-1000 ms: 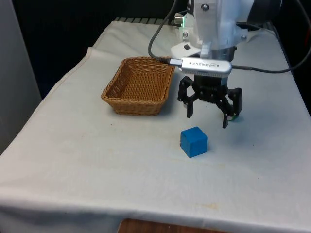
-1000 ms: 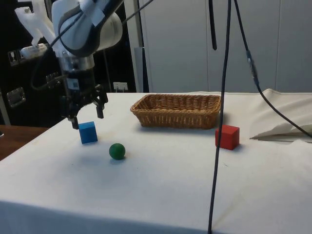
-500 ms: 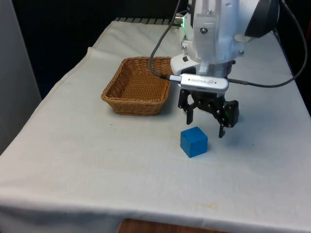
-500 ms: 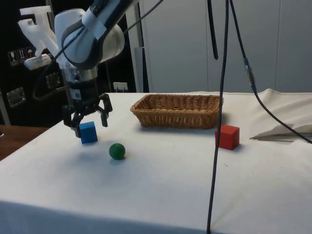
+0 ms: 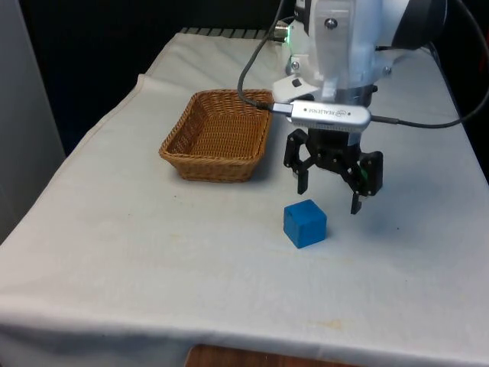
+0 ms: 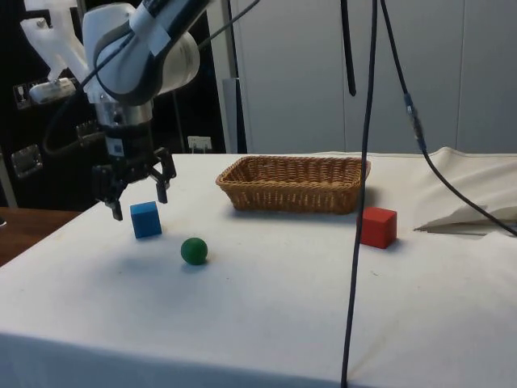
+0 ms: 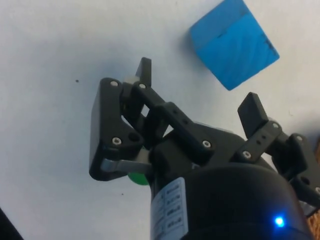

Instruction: Place all non-red objects into the basket.

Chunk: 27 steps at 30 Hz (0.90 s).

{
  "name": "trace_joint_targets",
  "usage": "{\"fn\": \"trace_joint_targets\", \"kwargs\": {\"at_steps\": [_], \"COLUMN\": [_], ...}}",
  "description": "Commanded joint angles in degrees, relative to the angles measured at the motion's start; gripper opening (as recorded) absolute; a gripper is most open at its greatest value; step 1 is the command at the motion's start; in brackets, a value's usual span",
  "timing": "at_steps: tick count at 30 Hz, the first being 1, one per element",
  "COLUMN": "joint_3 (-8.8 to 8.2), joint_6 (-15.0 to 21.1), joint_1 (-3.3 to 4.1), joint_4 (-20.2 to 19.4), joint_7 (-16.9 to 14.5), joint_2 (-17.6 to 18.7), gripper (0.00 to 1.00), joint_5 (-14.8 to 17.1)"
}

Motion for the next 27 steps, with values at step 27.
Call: {"fn": "trace_joint_targets", "kwargs": {"at_steps": [27], "joint_3": [-2.29], "joint_6": [-6.19], "joint_1": [-0.11], "joint_4": [6.53], "joint_7": [3.04], "joint_2": [2.92], "gripper": [1.0], "joint_5": [-0.06]}}
